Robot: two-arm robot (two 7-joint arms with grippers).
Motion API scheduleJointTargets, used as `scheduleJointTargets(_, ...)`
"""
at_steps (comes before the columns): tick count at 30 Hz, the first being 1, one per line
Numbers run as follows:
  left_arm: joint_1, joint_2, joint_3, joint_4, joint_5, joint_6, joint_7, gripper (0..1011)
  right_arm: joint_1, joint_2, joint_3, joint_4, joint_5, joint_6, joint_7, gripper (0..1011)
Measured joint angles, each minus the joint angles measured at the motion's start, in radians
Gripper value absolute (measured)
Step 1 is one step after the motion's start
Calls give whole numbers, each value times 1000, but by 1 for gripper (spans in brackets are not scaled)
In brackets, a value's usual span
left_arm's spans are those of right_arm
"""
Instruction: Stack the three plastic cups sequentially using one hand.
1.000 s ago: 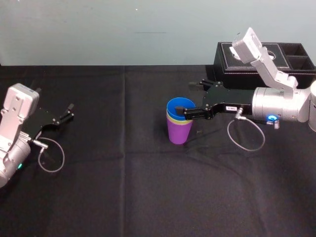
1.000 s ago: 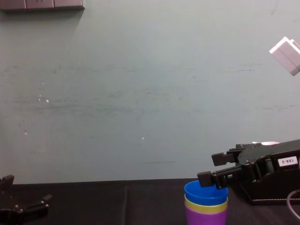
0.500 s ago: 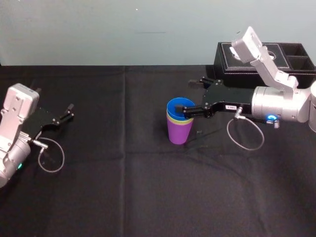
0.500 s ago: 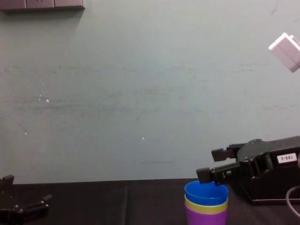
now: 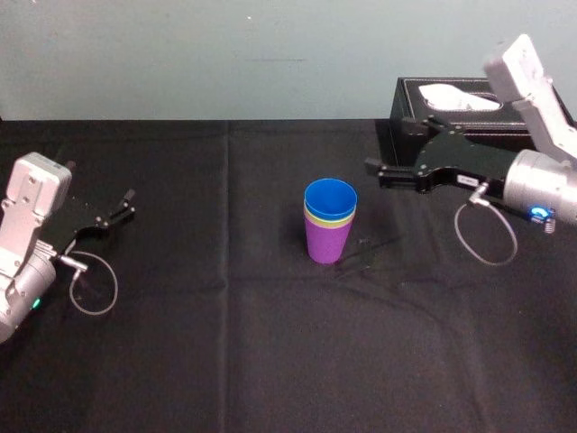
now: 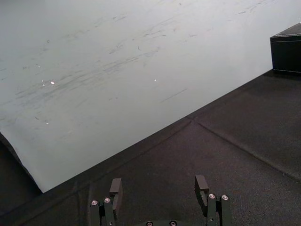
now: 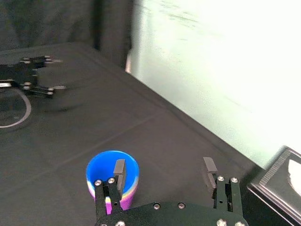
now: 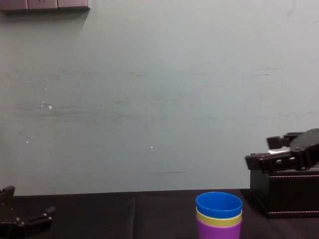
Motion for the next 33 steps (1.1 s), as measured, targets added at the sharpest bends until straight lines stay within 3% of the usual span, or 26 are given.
scheduleJointTargets(6,0,0,0,0,0,0,0,1011,-64,17,65,-18,-4,-13,-73,1004)
scheduleJointTargets(13,0,0,0,0,0,0,0,1011,-113,18,107,-9,-14,-38,-112,1004)
scheduleJointTargets(21,0,0,0,0,0,0,0,1011,-163,7,141,14,-38,-82,-143,1004)
scheduleJointTargets(33,0,0,0,0,0,0,0,1012,-192,-16,158,46,-76,-87,-157,1004)
